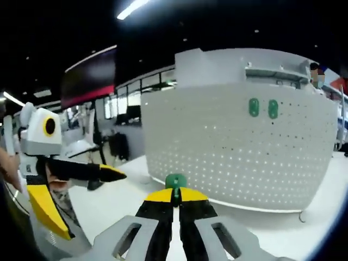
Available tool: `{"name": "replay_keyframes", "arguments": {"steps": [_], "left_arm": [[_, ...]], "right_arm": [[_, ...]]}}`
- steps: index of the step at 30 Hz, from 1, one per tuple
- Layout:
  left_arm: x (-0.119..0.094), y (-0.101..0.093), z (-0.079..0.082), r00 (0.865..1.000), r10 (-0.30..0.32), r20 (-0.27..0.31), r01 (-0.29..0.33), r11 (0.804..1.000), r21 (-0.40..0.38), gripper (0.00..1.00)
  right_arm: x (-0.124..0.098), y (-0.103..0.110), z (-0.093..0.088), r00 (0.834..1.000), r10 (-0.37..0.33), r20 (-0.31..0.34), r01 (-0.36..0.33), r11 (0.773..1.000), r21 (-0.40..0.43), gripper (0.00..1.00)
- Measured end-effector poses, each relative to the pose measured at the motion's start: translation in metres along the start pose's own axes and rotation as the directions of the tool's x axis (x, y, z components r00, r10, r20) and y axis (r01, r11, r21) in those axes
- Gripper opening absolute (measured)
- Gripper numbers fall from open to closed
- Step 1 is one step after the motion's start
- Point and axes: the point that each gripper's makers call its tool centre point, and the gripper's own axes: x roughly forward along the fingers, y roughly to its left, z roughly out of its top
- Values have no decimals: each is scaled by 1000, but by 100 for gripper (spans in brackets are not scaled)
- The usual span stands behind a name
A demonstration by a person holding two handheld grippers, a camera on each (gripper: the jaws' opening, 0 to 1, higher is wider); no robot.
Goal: Insert the hook assembly into the mounting plate slot until the hook locks in place.
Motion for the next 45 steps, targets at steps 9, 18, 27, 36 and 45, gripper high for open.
{"name": "replay_keyframes", "arguments": {"steps": [9, 18, 27, 36, 45], "left_arm": [[-2, 4, 2, 1000, 19, -1, -19, 1000, 12, 93], [-4, 8, 1, 999, 32, -8, -32, 999, 14, 92], [-3, 13, -2, 999, 40, -19, -39, 999, 34, 92], [-8, 23, -3, 998, 63, -20, -62, 997, 40, 93], [-14, 35, -2, 995, 94, -15, -93, 995, 19, 92]], "right_arm": [[5, -24, 15, 996, -71, 47, 72, 997, -33, 0], [12, -59, 30, 987, -138, 77, 142, 989, -43, 0], [16, -100, 45, 969, -223, 108, 229, 972, -44, 0], [13, -145, 54, 939, -320, 129, 326, 945, -27, 0], [9, -187, 80, 905, -387, 174, 398, 917, -27, 0]]}}
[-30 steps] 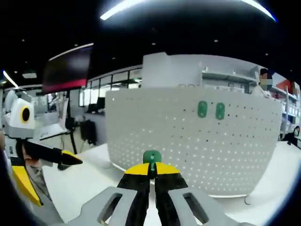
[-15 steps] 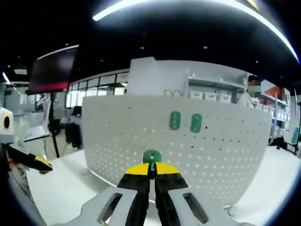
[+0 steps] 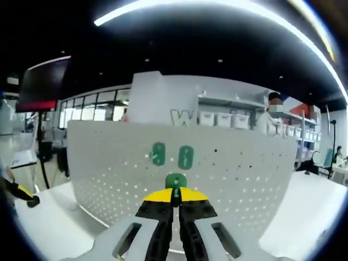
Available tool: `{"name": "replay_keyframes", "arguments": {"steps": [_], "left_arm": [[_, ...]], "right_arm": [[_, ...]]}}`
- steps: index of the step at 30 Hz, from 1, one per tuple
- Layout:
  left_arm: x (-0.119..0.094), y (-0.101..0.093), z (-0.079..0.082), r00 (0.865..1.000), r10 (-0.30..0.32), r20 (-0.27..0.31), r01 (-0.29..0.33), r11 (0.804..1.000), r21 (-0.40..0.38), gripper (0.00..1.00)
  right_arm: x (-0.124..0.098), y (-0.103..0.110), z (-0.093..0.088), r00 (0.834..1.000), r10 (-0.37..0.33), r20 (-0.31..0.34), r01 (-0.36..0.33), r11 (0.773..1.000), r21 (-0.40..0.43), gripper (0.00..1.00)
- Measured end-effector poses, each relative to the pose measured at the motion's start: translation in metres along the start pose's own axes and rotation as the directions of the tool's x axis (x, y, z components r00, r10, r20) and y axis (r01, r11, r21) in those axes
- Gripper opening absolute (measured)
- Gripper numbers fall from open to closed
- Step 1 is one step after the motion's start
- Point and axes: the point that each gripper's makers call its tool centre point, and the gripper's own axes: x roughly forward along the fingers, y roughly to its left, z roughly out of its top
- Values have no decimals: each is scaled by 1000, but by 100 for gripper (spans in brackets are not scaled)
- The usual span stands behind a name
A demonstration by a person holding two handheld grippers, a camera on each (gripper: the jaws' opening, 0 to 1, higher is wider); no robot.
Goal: Insert the hook assembly into the mounting plate slot until the hook locks in place.
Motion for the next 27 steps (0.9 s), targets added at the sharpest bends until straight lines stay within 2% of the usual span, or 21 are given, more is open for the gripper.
{"name": "replay_keyframes", "arguments": {"steps": [6, 19, 27], "left_arm": [[4, 0, -4, 1000, 0, -20, 0, 1000, 17, 91], [6, 1, -5, 999, 4, -34, -3, 1000, 28, 89], [7, 5, -4, 999, 14, -34, -13, 1000, 24, 88]], "right_arm": [[15, -18, 11, 999, -28, 22, 28, 1000, 6, 0], [47, -41, 19, 997, -65, 42, 64, 997, 35, 0], [57, -51, 21, 995, -89, 53, 86, 995, 51, 0]]}}
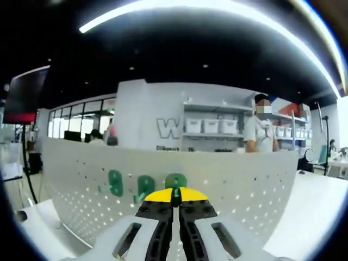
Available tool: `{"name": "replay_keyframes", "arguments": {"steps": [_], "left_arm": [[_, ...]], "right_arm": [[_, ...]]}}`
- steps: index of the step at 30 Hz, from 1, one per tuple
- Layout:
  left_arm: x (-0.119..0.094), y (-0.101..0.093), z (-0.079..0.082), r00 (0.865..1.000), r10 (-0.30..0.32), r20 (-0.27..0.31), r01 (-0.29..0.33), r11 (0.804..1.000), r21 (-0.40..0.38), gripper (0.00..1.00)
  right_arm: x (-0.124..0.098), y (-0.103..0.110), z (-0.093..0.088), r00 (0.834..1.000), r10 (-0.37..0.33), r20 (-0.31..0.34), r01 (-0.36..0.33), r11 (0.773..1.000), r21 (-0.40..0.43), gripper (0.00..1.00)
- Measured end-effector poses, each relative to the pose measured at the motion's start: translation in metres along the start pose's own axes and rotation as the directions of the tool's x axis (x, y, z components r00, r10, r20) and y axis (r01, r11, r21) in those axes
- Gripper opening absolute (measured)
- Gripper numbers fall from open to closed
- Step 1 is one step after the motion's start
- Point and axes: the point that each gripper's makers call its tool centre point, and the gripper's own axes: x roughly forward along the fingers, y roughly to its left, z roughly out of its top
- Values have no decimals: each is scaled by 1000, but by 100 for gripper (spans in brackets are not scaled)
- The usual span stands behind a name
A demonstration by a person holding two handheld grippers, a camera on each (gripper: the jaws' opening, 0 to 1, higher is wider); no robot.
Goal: Insert the hook assembly into the mounting plate slot until the hook locks in place.
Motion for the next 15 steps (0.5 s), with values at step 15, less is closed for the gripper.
{"name": "replay_keyframes", "arguments": {"steps": [15], "left_arm": [[5, -1, 3, 1000, -8, 3, 8, 1000, -8, 85]], "right_arm": [[-1, 2, 0, 1000, -8, 27, 8, 1000, -21, 0]]}}
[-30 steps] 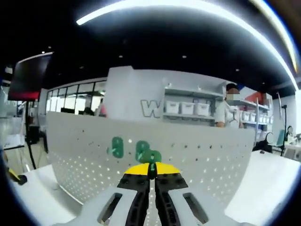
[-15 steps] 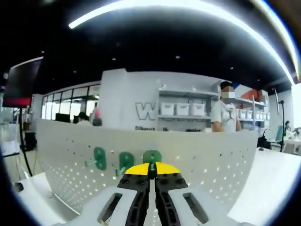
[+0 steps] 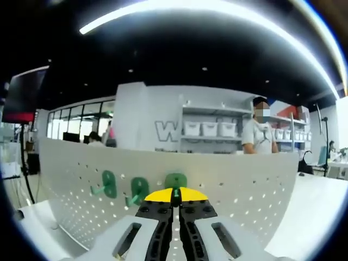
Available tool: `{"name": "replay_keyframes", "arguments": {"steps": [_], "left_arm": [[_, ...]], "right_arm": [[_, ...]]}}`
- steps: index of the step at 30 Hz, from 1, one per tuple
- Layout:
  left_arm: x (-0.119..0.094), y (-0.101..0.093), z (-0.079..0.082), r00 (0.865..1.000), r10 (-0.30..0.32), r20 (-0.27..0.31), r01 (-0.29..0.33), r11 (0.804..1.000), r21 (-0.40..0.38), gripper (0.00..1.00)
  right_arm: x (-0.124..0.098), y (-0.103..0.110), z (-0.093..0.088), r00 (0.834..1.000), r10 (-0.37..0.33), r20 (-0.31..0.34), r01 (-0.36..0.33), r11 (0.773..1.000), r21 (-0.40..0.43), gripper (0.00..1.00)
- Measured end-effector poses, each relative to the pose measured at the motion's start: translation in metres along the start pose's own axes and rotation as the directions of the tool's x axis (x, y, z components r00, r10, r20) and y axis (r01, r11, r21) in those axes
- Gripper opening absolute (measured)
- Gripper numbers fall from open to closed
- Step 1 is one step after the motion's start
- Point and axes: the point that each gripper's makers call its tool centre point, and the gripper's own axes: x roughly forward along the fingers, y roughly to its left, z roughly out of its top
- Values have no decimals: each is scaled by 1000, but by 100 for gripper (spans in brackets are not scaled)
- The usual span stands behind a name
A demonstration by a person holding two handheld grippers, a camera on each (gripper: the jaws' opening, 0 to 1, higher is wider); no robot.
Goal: Insert the hook assembly into the mounting plate slot until the hook locks in place.
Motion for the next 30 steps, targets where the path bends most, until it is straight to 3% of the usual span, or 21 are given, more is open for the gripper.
{"name": "replay_keyframes", "arguments": {"steps": [16, 24, 30], "left_arm": [[-5, 6, -5, 1000, 17, -17, -17, 1000, -1, 84], [-5, 9, -6, 1000, 25, -15, -25, 1000, -3, 83], [-4, 9, -8, 1000, 21, -21, -22, 1000, -9, 83]], "right_arm": [[1, -3, -10, 999, -6, 34, 6, 1000, 1, 0], [-2, -3, -1, 997, -2, 80, 2, 1000, -4, 0], [0, -3, 2, 997, 10, 73, -9, 1000, -9, 0]]}}
